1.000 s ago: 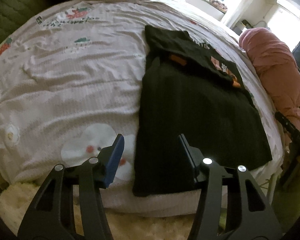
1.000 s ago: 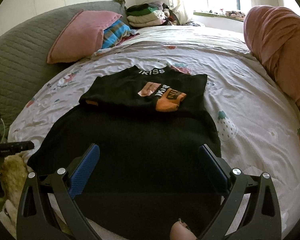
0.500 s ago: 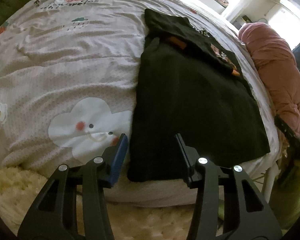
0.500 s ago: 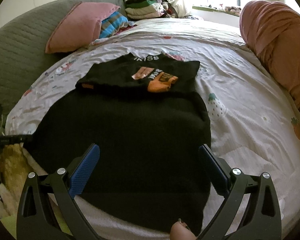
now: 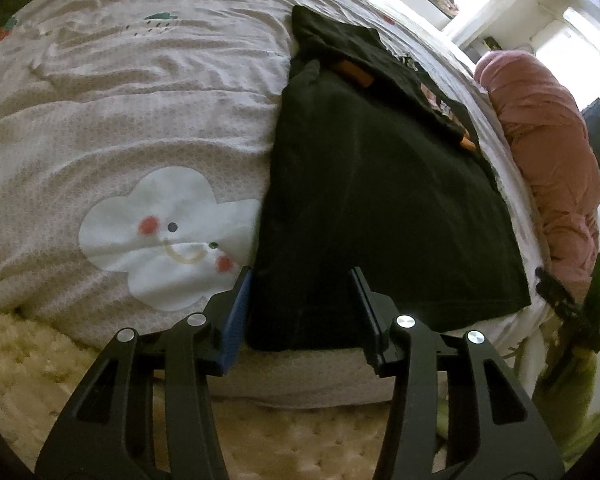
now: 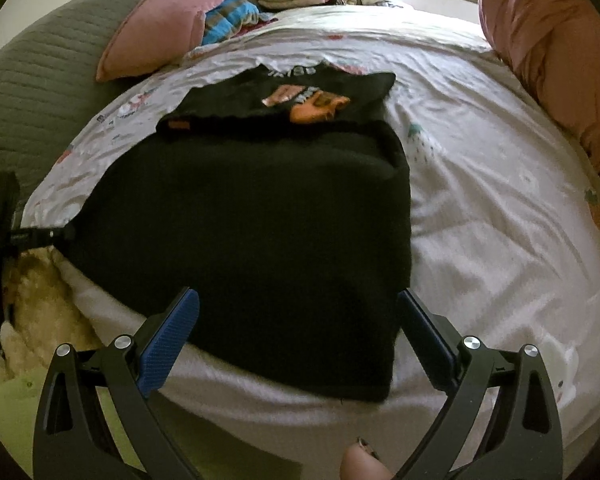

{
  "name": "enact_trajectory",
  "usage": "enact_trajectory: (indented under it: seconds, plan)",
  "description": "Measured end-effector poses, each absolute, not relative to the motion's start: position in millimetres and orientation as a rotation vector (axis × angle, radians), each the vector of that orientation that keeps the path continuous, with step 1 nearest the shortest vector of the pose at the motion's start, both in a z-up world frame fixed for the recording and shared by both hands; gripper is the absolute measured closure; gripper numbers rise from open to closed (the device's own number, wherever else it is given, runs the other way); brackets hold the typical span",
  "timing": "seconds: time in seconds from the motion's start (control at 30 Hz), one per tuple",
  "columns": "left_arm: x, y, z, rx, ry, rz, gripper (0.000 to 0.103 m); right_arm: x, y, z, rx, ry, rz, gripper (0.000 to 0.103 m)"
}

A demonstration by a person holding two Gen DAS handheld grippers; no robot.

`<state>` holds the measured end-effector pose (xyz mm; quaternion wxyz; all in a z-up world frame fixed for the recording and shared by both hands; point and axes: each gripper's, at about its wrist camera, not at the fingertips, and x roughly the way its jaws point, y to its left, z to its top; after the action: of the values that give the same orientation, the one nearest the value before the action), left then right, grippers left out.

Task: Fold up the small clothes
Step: 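Move both tools to the shirt hem and close them on it, then lift the hem with both tools and fold it toward the collar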

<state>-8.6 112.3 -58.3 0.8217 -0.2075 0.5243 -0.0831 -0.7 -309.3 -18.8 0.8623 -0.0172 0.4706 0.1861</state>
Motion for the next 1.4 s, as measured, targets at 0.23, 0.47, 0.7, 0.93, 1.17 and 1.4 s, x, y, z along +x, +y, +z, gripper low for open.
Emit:
enact_trajectory:
  seconds: [0.23, 0.47, 0.7, 0.93, 1.17, 1.4]
  plan:
    - [-10.2, 113.3, -59.2, -0.448, 1.113, -0.168, 0.065, -6.0, -329.9, -32.9, -0.017, 1.062, 0.354, 0.024]
    - [-9.8, 108.8, -58.9, -0.411, 1.113, -0.155, 0.065, -5.2, -343.9, -49.4, 0.047, 1.124, 0.353, 0.056]
    - [-8.4, 111.5, -62.0, -0.431, 1.112, -0.148, 0.065, -0.5, -347.5, -42.5, 0.127, 1.087, 0.396, 0.094]
    - [-9.5, 111.7, -61.7, -0.427, 1.113, -0.145, 0.066, 5.9, -348.6, 5.1, 0.212, 0.881, 0.489, 0.094]
    - [-10.6, 107.6, -57.7, -0.418, 1.109, -0.161, 0.097, 16.1, -361.1, 31.4, 0.238, 0.778, 0.467, 0.094]
    - [-19.6, 104.6, -12.5, -0.390, 0.959, -0.184, 0.099, 16.4, -364.5, 32.8, 0.241, 0.749, 0.457, 0.094]
